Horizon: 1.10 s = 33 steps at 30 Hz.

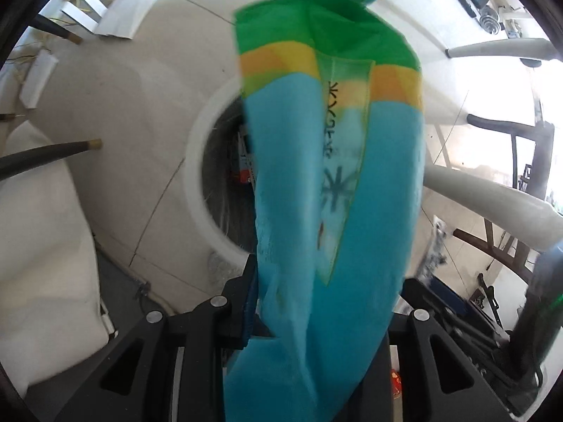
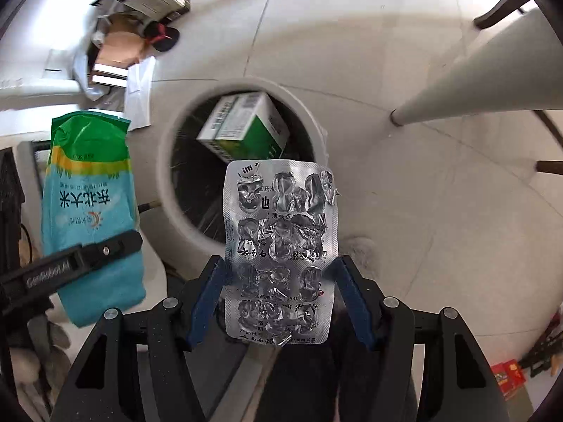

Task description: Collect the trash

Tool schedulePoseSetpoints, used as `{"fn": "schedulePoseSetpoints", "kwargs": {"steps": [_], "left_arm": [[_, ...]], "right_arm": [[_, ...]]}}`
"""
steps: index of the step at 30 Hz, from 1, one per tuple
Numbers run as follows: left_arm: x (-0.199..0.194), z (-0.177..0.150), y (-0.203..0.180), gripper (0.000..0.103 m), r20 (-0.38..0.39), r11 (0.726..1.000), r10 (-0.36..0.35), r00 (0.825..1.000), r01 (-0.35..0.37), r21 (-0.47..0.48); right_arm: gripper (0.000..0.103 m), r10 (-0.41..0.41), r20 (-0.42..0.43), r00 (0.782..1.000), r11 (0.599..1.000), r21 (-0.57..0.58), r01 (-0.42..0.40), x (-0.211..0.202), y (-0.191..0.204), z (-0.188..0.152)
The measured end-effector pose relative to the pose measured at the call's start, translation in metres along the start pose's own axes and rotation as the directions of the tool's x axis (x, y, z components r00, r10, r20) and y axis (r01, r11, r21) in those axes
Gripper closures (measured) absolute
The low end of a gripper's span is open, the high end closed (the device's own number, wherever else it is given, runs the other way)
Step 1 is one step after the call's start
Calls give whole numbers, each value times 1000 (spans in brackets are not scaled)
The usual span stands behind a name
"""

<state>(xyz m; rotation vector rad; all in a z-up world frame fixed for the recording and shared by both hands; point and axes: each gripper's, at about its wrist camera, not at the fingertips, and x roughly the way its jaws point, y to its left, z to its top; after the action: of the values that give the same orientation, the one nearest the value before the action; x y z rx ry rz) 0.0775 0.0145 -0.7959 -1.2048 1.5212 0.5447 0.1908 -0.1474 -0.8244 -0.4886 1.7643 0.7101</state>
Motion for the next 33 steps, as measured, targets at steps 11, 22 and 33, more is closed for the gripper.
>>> {"fn": "schedulePoseSetpoints", "kwargs": {"steps": [11, 22, 33], "left_arm": [[10, -18, 1, 47, 8, 1000, 21, 1000, -21, -13], [-35, -32, 16, 2, 139, 996, 93, 986, -90, -30], [-125, -99, -16, 2, 244, 970, 236, 941, -244, 2]], "right_arm": [[35, 34, -47, 998, 999, 27, -33, 63, 0, 31], [3, 20, -40, 999, 1000, 19, -20, 37, 3, 32], [2, -74, 53, 996, 996, -47, 77, -78, 11, -8]]}}
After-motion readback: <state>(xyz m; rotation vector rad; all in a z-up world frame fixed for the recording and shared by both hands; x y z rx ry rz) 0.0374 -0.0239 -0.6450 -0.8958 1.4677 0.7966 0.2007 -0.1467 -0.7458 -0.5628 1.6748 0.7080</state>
